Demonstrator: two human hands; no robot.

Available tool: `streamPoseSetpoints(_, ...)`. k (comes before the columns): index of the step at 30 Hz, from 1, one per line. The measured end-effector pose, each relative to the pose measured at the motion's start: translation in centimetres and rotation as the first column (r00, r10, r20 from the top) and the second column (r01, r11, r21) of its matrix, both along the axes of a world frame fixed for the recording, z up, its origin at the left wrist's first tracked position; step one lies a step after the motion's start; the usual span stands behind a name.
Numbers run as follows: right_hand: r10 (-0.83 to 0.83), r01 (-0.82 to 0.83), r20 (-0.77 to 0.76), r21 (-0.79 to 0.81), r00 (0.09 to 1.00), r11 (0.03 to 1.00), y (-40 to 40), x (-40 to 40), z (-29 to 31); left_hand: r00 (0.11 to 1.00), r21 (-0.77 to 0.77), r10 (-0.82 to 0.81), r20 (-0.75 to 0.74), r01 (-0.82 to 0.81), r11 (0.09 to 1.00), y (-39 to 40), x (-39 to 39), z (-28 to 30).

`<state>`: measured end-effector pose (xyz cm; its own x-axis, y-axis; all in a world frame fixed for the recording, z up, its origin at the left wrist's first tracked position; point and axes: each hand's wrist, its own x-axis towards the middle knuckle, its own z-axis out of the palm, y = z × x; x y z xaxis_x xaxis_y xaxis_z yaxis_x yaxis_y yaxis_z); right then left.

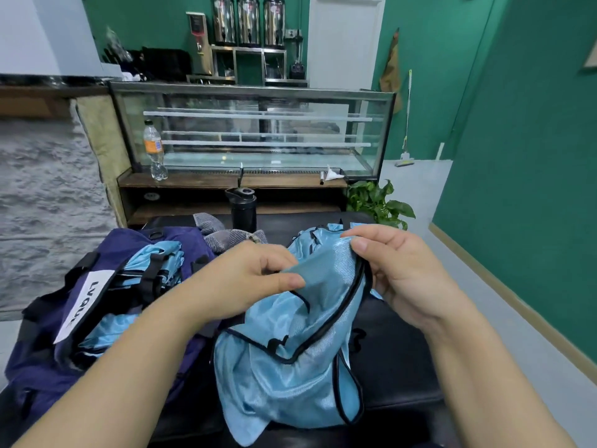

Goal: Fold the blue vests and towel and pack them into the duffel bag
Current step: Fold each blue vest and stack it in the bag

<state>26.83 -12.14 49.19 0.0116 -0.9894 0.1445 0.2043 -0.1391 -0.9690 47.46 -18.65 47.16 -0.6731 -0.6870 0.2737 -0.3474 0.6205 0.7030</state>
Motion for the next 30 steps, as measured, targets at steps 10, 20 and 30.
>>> streamPoseSetpoints(10, -0.297, 0.072, -0.626, -0.359, 0.721, 0.930, 0.2, -0.3, 11.5, 0.854, -0.520, 0.389, 0.347, -0.170, 0.837, 2.3, 0.4, 17.9)
streamPoseSetpoints(20, -0.732, 0.160, -0.615, -0.723, 0.294, 0.672, 1.0, 3.4, 24.1, 0.866, -0.601, 0.501, -0.002, -0.401, 0.692, 8.2, -0.2, 28.5)
streamPoseSetpoints(30, -0.798, 0.065, -0.582, -0.800, 0.154, 0.596, 2.7, 5.4, 28.1, 0.914, -0.507, 0.395, -0.094, -0.385, 0.771, 9.7, -0.2, 31.0)
